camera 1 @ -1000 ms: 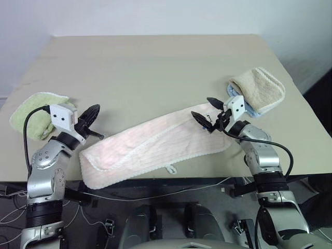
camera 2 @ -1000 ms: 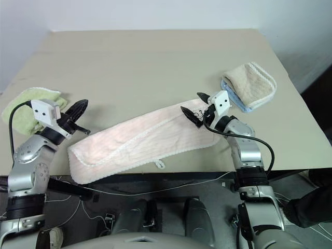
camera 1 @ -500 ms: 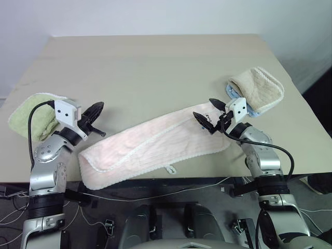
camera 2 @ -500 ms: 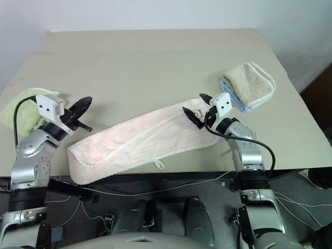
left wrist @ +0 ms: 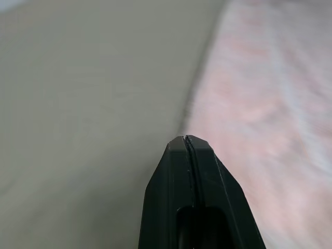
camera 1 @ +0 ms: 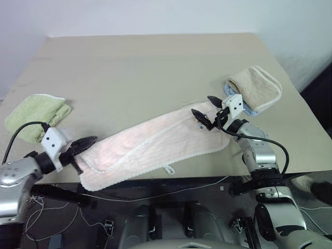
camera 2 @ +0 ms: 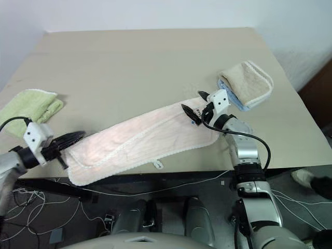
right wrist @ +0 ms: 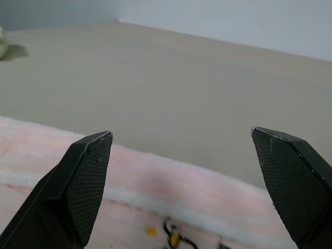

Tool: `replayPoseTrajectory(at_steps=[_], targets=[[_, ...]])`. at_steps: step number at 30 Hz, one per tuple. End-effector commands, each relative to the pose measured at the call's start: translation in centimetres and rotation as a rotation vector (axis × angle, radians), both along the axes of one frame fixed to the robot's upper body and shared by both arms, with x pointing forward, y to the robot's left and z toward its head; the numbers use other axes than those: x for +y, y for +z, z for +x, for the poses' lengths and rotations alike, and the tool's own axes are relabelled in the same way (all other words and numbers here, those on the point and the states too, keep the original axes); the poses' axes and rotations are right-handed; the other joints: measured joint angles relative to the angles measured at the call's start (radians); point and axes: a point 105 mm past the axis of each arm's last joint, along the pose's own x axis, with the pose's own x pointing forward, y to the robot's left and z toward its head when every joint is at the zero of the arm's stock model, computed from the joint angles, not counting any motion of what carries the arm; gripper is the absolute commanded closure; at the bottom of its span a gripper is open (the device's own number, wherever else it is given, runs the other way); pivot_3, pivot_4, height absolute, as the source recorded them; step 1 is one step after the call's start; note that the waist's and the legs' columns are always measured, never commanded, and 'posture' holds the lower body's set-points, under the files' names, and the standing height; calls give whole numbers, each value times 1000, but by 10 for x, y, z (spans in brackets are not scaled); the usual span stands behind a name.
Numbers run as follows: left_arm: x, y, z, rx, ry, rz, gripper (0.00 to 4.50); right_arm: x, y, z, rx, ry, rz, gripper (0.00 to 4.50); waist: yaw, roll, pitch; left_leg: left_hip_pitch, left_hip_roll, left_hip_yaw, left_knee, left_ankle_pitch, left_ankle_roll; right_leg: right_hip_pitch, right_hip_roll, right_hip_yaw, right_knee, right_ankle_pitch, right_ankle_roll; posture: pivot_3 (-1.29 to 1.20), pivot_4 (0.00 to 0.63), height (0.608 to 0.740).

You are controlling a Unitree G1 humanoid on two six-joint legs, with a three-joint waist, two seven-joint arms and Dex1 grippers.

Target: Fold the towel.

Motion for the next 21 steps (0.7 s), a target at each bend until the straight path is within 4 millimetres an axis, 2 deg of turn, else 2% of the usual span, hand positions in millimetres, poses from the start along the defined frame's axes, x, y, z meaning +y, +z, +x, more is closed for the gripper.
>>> replayPoseTrajectory(at_steps=[1,6,11,21], targets=[[-7,11,-15,20,-126,56,3241,4,6,-1,-35,10,11,0,3,0,0,0,0,0,0,0,0,0,0,0,0,0,0,0,150,740],[-6,-1,-28,64,-226,194,1517,8,0,-3,-23,15,19,0,0,0,0,0,0,0,-1,0,0,-4,0,0,0,0,0,0,150,740],[-6,-8,-31,94,-299,257,1517,6,0,-4,-23,10,24,0,-2,1,0,-1,0,1,-1,0,-1,-3,0,1,0,0,0,0,150,740],[-9,-24,-18,-6,-390,455,1517,-2,1,-8,-27,-20,18,0,1,1,0,-2,0,2,-1,0,0,-3,0,1,0,0,0,0,150,740]])
